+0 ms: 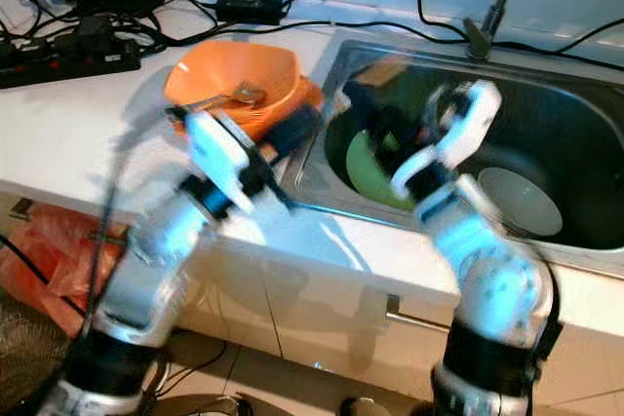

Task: Kitchen organization

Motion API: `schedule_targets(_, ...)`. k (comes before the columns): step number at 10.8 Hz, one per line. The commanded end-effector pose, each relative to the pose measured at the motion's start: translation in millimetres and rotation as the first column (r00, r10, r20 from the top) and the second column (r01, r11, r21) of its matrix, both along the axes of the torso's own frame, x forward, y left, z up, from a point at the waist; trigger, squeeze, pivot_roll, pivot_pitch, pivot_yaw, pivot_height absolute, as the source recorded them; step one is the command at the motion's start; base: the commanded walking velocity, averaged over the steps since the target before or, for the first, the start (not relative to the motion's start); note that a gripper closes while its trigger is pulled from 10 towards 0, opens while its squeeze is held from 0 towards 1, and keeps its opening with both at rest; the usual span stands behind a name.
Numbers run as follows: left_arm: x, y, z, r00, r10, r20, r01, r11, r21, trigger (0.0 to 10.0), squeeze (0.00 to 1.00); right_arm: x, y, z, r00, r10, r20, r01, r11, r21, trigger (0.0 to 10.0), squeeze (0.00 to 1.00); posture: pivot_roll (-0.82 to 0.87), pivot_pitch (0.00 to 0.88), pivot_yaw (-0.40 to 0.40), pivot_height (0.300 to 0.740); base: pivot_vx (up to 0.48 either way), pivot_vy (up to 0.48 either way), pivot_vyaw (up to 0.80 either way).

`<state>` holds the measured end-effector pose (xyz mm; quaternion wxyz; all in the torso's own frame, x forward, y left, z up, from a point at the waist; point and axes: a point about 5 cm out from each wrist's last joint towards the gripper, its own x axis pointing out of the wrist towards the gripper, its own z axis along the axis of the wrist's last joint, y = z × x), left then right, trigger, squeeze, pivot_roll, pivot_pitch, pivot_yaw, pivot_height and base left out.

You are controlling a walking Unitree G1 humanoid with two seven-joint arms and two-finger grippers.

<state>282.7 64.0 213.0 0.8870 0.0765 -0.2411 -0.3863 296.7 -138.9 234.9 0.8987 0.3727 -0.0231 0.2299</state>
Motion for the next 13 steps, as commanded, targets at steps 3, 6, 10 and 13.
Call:
schedule_targets(3,-5.3,-7.2,1,0.999,-0.042,0.022,0.042,0.999,0.010,0.0,0.00,11.7,3.8,2,0.999,0.017,-0.030,-0.016,0.999,0.033,10.0,0.00,0.01,0.106,-0.002,0.740,0.000,0.000,0.00)
schedule_targets(6,-5.8,-6.2,3,0.999,-0.024,0.039,0.023,1.000,0.002,0.0,0.00,24.5,3.6,1,0.995,-0.014,-0.098,0.021,0.997,0.072,0.0,0.00,0.01,0.109,-0.005,0.740,0.000,0.000,0.00)
schedule_targets(10,-7.0,-6.7,1,0.999,-0.025,0.029,0.025,1.000,0.002,0.0,0.00,27.8,-3.2,1,0.991,-0.054,-0.120,0.065,0.994,0.086,0.0,0.00,0.01,0.106,-0.003,0.740,0.000,0.000,0.00)
schedule_targets(13,-6.9,-6.8,-1,0.999,-0.020,0.031,0.019,1.000,0.009,0.0,0.00,27.8,-3.6,-1,0.989,-0.057,-0.138,0.070,0.993,0.092,0.0,0.00,0.01,0.108,-0.005,0.740,0.000,0.000,0.00)
